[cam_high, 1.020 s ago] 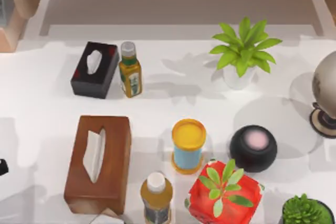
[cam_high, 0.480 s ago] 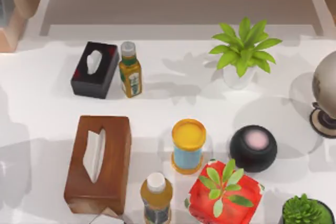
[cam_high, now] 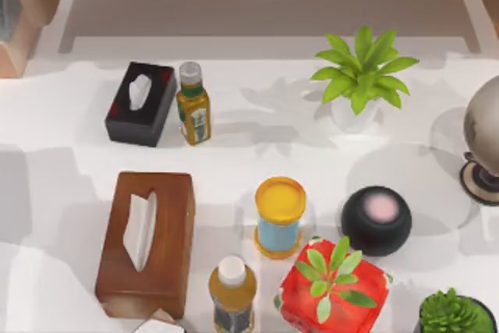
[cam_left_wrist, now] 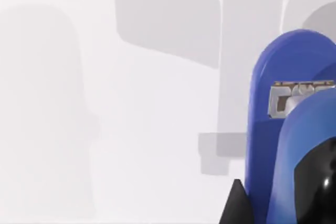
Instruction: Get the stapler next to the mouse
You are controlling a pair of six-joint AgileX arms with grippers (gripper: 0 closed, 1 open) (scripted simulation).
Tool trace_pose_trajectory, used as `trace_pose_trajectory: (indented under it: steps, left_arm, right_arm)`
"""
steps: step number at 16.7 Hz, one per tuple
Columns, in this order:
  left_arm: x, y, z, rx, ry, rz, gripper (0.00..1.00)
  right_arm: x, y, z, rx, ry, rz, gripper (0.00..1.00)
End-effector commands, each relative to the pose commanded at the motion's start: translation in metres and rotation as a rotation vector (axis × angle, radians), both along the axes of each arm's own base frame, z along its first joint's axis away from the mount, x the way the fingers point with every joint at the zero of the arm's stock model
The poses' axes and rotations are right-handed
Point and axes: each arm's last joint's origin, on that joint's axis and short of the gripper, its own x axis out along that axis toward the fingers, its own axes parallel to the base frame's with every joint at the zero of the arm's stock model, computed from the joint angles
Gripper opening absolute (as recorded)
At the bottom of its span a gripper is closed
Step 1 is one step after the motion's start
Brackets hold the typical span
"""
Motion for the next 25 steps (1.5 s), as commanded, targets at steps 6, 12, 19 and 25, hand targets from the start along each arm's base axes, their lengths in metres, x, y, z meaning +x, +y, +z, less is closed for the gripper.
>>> trace_pose_trajectory:
  steps: [6,12,19,25]
  left_arm:
    - [0.004,0.001,0.000,0.003,-0.004,-0.020,0.00]
    - [0.005,0.002,0.005,0.013,-0.029,-0.020,0.00]
    - [0.009,0.004,0.013,0.034,-0.082,-0.018,0.00]
    - [0.010,0.005,0.011,0.043,-0.102,-0.016,0.00]
  right_arm:
    - [0.000,0.000,0.000,0.000,0.000,0.000,1.00]
    - [0.000,0.000,0.000,0.000,0.000,0.000,1.00]
    - [0.000,0.000,0.000,0.000,0.000,0.000,1.00]
    - [0.000,0.000,0.000,0.000,0.000,0.000,1.00]
